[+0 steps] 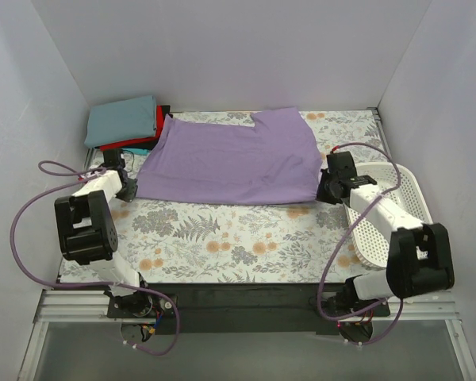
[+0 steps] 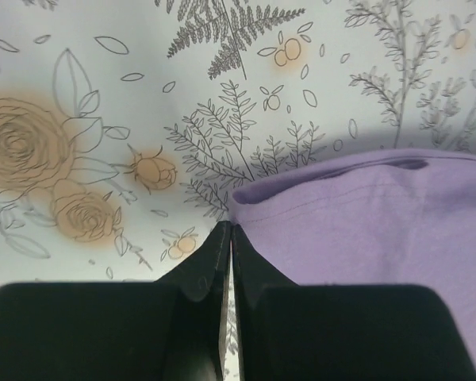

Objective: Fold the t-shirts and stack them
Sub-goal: Fold the tshirt

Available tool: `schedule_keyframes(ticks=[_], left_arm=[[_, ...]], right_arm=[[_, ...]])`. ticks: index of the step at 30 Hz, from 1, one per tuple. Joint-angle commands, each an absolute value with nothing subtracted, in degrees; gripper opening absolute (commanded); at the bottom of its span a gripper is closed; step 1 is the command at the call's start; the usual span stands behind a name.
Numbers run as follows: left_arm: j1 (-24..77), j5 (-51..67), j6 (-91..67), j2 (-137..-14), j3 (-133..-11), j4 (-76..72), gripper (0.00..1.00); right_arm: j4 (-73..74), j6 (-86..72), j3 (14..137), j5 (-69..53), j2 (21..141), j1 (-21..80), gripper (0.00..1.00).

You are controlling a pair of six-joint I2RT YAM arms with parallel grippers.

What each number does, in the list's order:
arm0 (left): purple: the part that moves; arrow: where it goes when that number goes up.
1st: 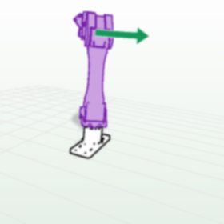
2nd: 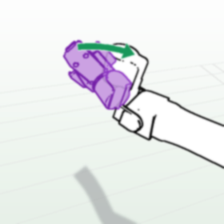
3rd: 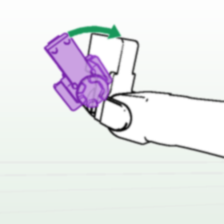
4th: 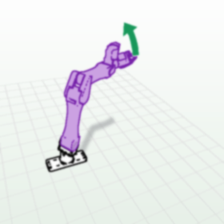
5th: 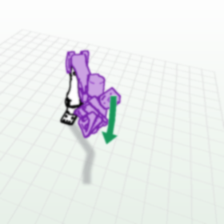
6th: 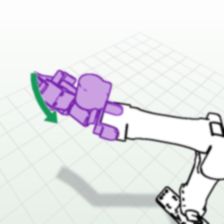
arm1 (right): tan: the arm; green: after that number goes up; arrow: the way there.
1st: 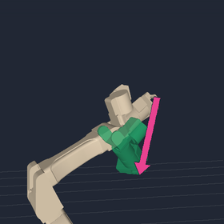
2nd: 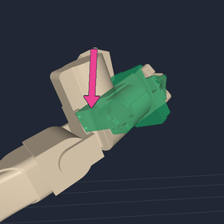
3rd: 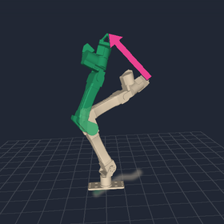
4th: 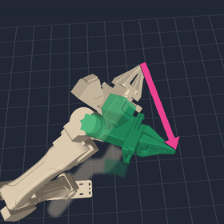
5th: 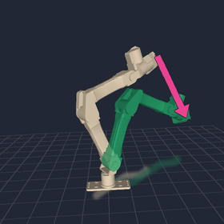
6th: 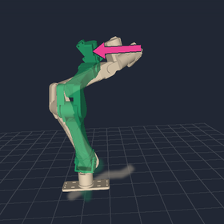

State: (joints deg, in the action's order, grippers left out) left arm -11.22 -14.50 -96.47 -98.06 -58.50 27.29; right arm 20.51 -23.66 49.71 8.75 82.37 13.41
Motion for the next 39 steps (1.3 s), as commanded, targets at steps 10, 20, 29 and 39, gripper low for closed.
schedule_keyframes(ticks=[10,20,29,39], left_arm=[[-14.1,-20.2,-96.9,-76.8,-49.3,35.1,0.00],[-15.6,-20.7,-97.6,-63.9,-40.8,38.6,0.12],[-15.5,-7.3,-87.9,-59.3,-42.2,30.4,0.50],[13.7,2.9,-81.5,-71.4,-52.8,17.5,0.48]], right_arm=[[34.4,-27.0,43.6,3.9,57.4,12.5,0.01],[39.8,-32.8,34.5,-2.5,41.1,12.5,0.09],[39.0,-29.2,40.0,-1.5,44.7,12.8,0.56],[30.0,-23.8,58.2,9.5,69.9,17.8,0.56]])
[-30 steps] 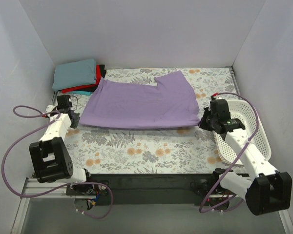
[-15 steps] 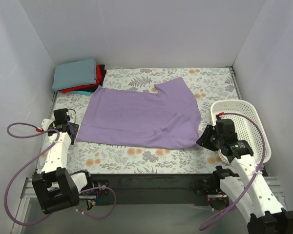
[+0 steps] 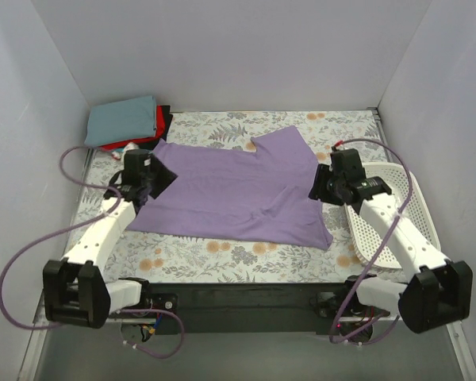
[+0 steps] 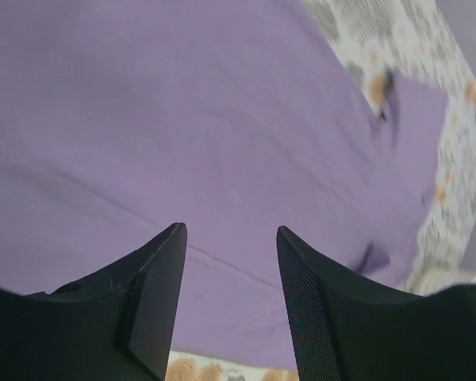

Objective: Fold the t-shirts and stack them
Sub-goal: Fold the tshirt

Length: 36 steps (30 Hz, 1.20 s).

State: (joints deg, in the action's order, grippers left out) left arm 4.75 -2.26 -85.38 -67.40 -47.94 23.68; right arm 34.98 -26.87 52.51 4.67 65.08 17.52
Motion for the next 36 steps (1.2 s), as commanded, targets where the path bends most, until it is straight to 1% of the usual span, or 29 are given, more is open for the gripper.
schedule_keyframes(ticks=[1,2,4,5,6,7,8,11,14,19,23,28,36], left_arm=[[15.7,3.1,-80.8,-76.1,-54.5,16.9,0.48],[17.6,3.7,-80.3,-78.3,-56.3,16.4,0.48],[21.7,6.9,-79.0,-83.3,-60.9,15.3,0.48],[23.1,7.5,-78.5,-88.0,-62.5,14.9,0.48],[25.6,8.2,-77.5,-90.2,-65.8,14.6,0.48],[26.4,10.4,-77.1,-92.2,-67.3,14.3,0.48],[27.2,11.6,-76.6,-96.5,-69.1,14.4,0.48],[29.7,15.7,-75.9,-102.6,-73.6,14.3,0.48],[31.5,19.1,-75.5,-106.6,-77.3,14.0,0.48],[34.8,20.9,-74.8,-113.0,-81.2,14.4,0.48],[36.6,22.1,-73.5,-115.9,-82.9,15.2,0.47],[39.5,23.4,-73.0,-119.3,-85.3,15.3,0.47],[42.8,24.9,-70.1,-123.4,-90.7,13.8,0.46]], right_arm=[[29.4,-23.6,59.7,10.0,71.7,17.8,0.56],[28.8,-23.5,60.7,10.1,75.2,17.8,0.56],[27.5,-22.8,63.9,9.9,78.6,17.8,0.56],[27.2,-22.5,64.7,10.3,81.6,17.8,0.57],[26.6,-22.2,65.6,10.5,83.0,17.8,0.58],[26.2,-21.5,66.7,10.5,85.6,17.7,0.61],[26.0,-21.4,67.3,10.4,86.7,17.6,0.61],[24.4,-20.6,68.3,9.1,90.7,17.7,0.63],[22.1,-20.2,68.6,7.7,94.1,17.6,0.64],[20.5,-19.9,70.9,6.4,99.7,17.5,0.64],[20.2,-20.0,72.2,6.9,101.1,17.4,0.64],[20.2,-20.7,70.7,7.6,100.8,17.5,0.64],[20.1,-21.6,66.7,9.8,95.4,17.3,0.64]])
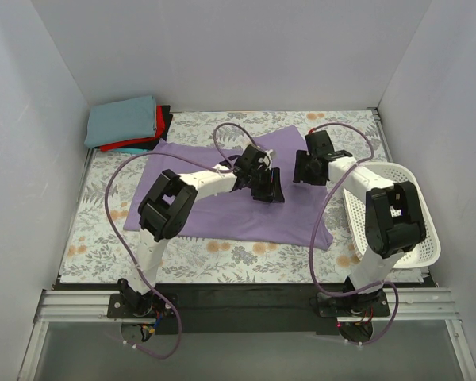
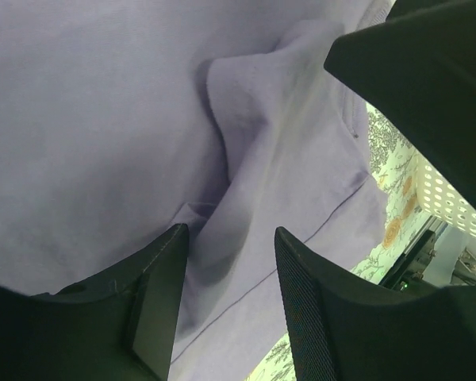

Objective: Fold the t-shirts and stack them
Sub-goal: Fold the tshirt

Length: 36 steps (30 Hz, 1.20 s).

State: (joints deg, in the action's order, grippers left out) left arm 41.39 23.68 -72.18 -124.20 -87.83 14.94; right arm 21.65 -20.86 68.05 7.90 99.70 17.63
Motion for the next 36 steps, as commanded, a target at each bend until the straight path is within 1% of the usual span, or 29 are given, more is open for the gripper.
schedule_keyframes(ticks=[1,8,9,13,19,29,36], left_arm=[[43.2,24.7,-69.9,-123.0,-90.4,13.1,0.46],[45.2,24.6,-68.1,-119.3,-86.8,9.9,0.36],[45.3,24.8,-67.9,-118.7,-86.2,9.6,0.36],[47.0,24.8,-66.7,-116.6,-82.9,8.1,0.28],[50.2,21.2,-64.0,-112.2,-76.4,4.5,0.29],[54.1,15.7,-60.9,-109.5,-70.1,3.9,0.38],[54.8,15.0,-60.6,-108.3,-65.8,3.2,0.40]], right_arm=[[20.2,-21.7,66.2,10.1,94.7,17.1,0.64],[20.2,-22.8,64.0,10.6,92.0,17.1,0.63],[20.1,-22.9,63.8,10.6,91.8,17.1,0.63],[20.2,-23.1,62.7,10.9,90.7,17.0,0.63],[20.2,-23.5,60.8,11.2,88.8,16.8,0.63],[20.2,-23.6,57.9,10.1,85.8,16.6,0.63],[20.2,-23.1,54.8,7.8,83.8,16.7,0.63]])
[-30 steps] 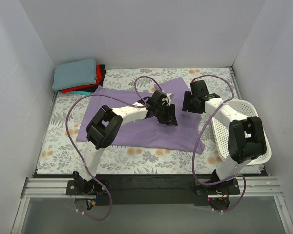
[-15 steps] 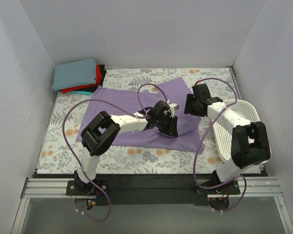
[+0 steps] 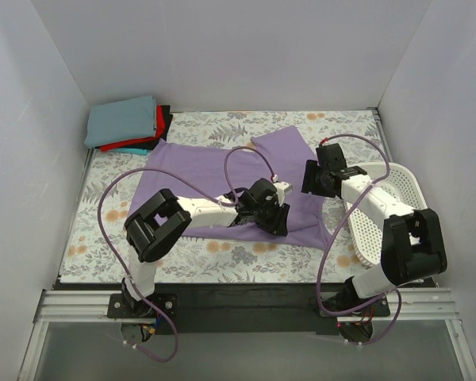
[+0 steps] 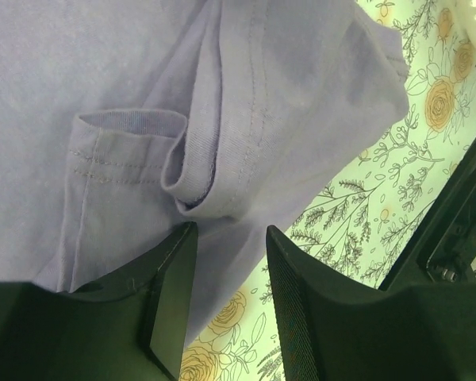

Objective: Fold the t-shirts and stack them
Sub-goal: Fold the tshirt

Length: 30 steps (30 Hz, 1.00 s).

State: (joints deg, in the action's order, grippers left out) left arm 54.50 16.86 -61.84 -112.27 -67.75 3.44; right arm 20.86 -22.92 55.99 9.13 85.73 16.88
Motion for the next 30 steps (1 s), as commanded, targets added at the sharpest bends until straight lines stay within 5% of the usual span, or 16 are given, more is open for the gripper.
schedule_keyframes(ticks=[1,8,16,30], left_arm=[[55.0,15.0,-60.6,-107.8,-65.3,3.0,0.39],[55.2,12.0,-62.4,-103.3,-61.1,0.4,0.39],[54.8,-5.9,-67.4,-97.9,-64.0,2.9,0.39],[52.6,-5.3,-68.2,-109.4,-75.8,14.4,0.37]], right_arm=[[20.2,-23.1,54.4,7.5,83.6,16.6,0.63],[19.3,-22.4,50.7,4.4,81.3,16.7,0.62],[17.8,-21.9,47.6,2.4,80.1,17.6,0.55],[17.8,-21.9,45.6,2.4,78.0,17.8,0.54]])
